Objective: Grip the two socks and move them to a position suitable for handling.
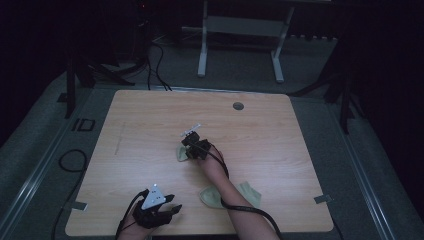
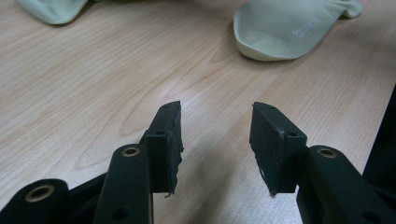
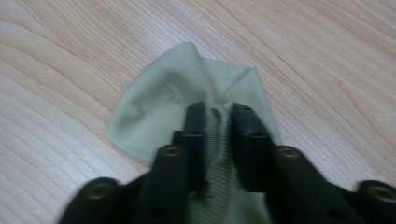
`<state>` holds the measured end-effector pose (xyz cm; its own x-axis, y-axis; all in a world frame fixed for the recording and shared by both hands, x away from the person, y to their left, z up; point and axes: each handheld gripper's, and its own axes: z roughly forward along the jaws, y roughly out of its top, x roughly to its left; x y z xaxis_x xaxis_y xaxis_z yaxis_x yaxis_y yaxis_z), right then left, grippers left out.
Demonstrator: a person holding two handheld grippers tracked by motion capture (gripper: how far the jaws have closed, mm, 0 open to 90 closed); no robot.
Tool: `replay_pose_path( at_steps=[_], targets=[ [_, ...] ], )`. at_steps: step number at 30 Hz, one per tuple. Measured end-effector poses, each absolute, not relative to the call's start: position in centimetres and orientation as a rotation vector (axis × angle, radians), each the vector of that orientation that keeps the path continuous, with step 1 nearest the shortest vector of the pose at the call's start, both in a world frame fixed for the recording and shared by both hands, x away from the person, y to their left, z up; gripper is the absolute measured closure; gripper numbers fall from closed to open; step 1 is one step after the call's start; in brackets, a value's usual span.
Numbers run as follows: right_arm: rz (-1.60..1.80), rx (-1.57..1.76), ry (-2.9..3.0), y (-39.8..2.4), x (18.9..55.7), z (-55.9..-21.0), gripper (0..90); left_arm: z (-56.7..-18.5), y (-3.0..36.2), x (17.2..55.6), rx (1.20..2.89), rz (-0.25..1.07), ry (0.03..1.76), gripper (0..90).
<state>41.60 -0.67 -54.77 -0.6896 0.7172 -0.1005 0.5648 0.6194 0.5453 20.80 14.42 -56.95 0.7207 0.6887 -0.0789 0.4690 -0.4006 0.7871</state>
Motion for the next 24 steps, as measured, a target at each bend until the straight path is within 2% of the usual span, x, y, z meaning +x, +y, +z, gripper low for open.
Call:
replay_pose_path(
  at_steps=[9, 24],
  targets=[
    [0.673, 1.053, 2.518, -1.3, 41.3, -53.2, 82.2, -57.1, 14.6, 20.9, 2.065, 0.322, 0.884, 53.3],
    [0.744, 1.081, 2.413, -7.4, 40.0, -48.2, 82.3, -57.1, 14.6, 21.2, 2.05, 0.312, 0.889, 53.3]
  ],
)
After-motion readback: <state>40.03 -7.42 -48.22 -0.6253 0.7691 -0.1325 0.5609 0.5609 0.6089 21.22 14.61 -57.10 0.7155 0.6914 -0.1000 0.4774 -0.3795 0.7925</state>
